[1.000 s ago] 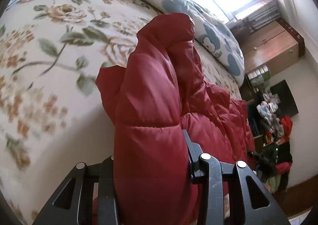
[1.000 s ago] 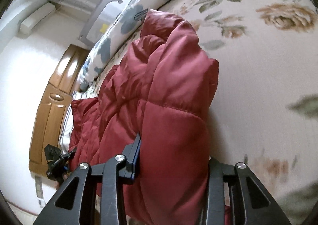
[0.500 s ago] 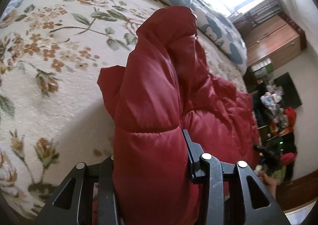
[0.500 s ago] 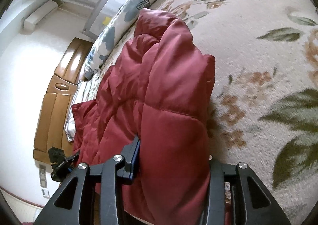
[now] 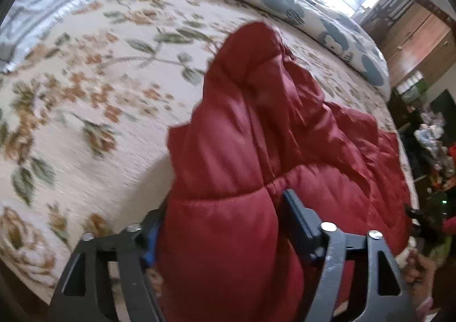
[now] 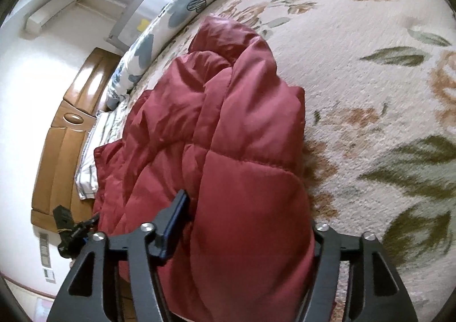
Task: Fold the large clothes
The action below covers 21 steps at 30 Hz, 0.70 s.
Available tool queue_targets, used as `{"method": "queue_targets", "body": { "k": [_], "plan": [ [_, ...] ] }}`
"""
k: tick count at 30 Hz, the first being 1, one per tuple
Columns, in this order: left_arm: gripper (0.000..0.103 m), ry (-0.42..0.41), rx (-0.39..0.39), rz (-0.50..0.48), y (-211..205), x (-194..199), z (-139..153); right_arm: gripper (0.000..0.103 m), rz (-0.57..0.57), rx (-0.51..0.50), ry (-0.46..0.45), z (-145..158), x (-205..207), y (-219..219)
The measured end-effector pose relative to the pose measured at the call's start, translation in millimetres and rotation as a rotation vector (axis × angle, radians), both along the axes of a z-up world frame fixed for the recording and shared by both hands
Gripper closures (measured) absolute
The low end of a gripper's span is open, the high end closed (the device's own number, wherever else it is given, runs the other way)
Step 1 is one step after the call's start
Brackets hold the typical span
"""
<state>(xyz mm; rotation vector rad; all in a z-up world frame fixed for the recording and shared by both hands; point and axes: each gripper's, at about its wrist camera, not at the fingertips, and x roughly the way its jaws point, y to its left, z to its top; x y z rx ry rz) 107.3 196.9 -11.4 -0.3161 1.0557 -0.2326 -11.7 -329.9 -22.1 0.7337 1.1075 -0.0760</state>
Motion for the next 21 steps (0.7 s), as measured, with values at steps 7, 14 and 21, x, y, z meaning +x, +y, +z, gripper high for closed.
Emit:
{"method": "queue_targets", "body": {
  "k": [7, 14, 21],
  "plan": [
    [0.023, -0.033, 0.058, 0.019, -15, -9, 25, 0.021, -0.021, -0.131, -0.018, 16, 8, -5],
    [0.023, -0.034, 0.085, 0.006, -43, 16, 24, 0.018, -0.001, -0.204, -0.034, 23, 38, -5],
    [0.025, -0.01, 0.092, 0.019, -48, 46, 13, 0.018, -0.001, -0.209, 0.002, 12, 78, -15]
  ]
}}
